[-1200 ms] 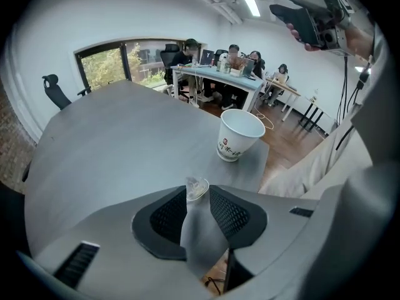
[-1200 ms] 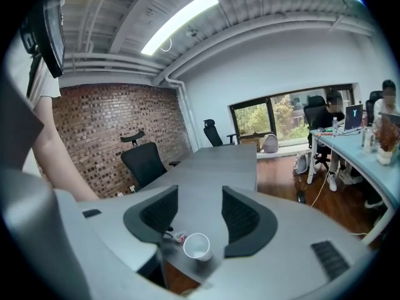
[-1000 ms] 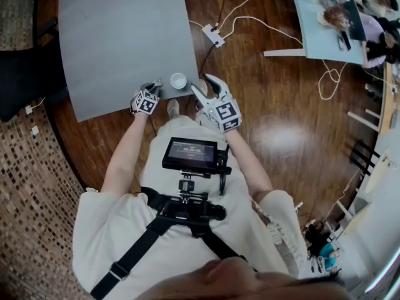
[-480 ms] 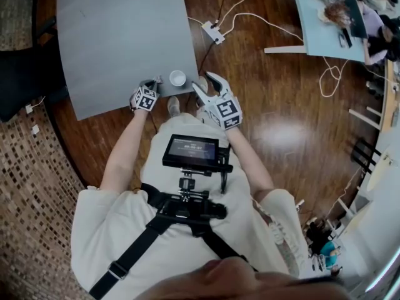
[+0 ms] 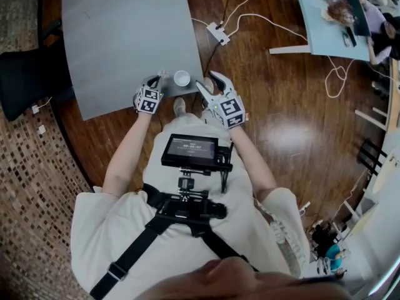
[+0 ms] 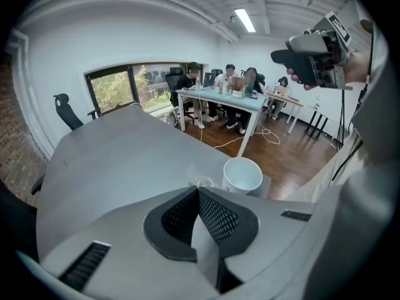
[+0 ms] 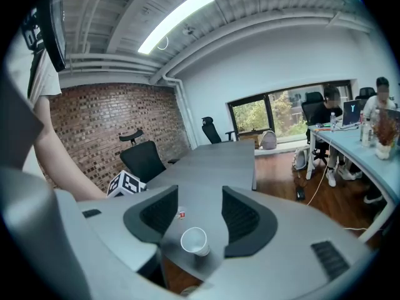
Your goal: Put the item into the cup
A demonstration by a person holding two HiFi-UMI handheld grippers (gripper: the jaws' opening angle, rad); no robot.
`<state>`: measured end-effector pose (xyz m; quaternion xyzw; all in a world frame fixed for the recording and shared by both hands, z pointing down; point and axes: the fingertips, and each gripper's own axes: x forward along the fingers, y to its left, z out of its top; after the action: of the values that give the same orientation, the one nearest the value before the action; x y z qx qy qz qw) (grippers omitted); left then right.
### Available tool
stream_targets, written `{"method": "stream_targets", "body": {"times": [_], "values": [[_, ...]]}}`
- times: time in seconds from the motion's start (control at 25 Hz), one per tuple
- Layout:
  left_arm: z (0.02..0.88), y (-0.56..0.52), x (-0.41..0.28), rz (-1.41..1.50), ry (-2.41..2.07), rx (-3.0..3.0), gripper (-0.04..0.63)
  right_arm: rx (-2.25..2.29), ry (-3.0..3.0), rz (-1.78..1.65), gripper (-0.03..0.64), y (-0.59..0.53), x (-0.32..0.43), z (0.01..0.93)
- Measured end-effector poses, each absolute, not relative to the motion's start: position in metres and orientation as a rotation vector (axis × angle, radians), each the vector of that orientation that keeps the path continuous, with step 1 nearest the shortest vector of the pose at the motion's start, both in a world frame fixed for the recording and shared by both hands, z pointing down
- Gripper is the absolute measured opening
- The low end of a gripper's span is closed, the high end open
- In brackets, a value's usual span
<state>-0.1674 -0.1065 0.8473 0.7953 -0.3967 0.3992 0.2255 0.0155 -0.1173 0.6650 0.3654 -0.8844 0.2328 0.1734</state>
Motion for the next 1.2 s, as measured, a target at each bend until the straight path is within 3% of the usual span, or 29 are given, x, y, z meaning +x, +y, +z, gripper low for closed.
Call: {"method": "stream_targets", "body": {"times": [0.48,1.2], "values": [[0.788,-0.119,-0.122,1.020,-1.065,2.368,0.003,1.060,-2.503,0.658,0.236,-0.121,0.021,0.668],[0.813,-0.097,-0.075,1.155,-0.864,2.399,0.003,1.112,-2.468,0.688,0.235,-0.118,0.034,0.681]]}}
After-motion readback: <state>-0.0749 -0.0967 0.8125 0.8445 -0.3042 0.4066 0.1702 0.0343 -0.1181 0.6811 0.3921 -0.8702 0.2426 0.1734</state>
